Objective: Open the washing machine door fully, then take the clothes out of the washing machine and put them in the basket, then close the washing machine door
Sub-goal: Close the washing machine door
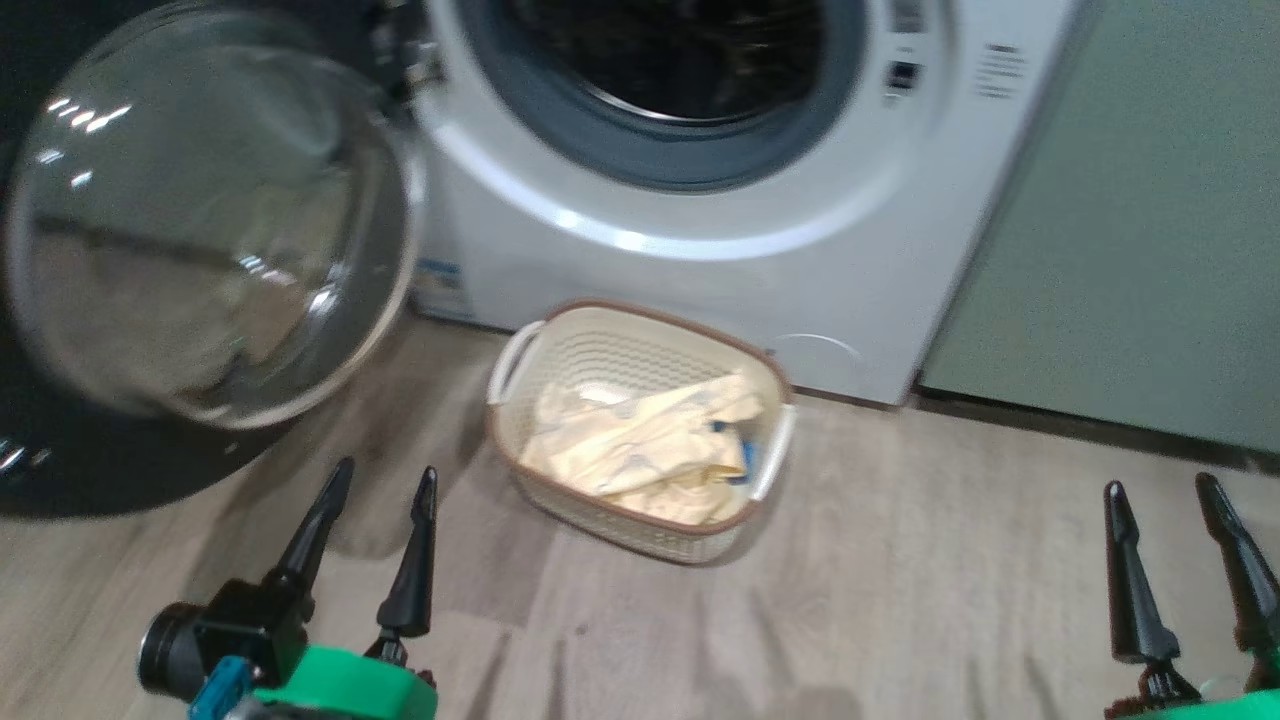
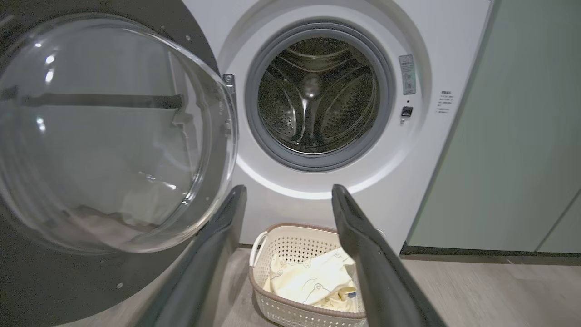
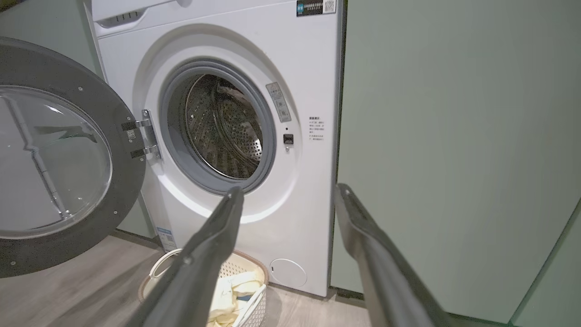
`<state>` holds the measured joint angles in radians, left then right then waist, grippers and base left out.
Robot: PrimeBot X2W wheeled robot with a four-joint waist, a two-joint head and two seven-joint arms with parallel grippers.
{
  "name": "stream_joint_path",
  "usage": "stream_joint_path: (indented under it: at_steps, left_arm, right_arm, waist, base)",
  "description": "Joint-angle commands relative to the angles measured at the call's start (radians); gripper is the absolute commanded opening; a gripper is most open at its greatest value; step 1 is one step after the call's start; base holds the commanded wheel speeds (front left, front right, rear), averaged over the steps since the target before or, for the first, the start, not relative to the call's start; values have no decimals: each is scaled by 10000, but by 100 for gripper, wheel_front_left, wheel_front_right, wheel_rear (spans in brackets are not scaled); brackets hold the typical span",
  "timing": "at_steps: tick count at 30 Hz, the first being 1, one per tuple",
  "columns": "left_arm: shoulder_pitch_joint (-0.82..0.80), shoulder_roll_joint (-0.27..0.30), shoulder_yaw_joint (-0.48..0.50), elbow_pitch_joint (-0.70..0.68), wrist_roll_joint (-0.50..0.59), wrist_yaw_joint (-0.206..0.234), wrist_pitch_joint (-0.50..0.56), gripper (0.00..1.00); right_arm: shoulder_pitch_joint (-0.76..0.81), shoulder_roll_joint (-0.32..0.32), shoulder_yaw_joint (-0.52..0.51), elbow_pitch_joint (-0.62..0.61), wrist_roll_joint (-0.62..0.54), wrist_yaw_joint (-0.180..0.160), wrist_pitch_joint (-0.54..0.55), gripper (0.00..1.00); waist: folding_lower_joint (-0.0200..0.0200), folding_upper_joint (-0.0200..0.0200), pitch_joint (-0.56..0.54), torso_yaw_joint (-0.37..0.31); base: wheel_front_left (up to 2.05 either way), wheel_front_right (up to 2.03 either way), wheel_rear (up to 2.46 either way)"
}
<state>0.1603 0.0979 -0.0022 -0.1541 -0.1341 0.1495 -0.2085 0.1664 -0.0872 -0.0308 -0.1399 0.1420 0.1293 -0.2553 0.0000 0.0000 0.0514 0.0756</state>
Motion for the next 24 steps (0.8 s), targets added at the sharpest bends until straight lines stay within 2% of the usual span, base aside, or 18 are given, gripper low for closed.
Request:
stream_joint_path:
  at_steps: [1, 12, 24]
  left_arm:
    - [-454, 135, 346, -393, -83, 84, -99, 100]
    - [-354, 134, 442, -459, -212, 217, -175, 100]
    - [-310, 108, 386, -459, -299, 304, -238, 100]
  right_arm:
    - [-107, -59, 130, -241, 95, 14, -65, 100]
    - [-164, 82, 200, 42, 150, 14, -65, 100]
    - [-266, 41, 327, 105, 83, 14, -65, 100]
  waist:
    - [0, 0, 43, 839]
    - [0, 0, 58, 2694]
    - [0, 0, 67, 3593]
  base:
    - [0, 0, 0]
    - [0, 0, 0]
    - [0, 0, 0]
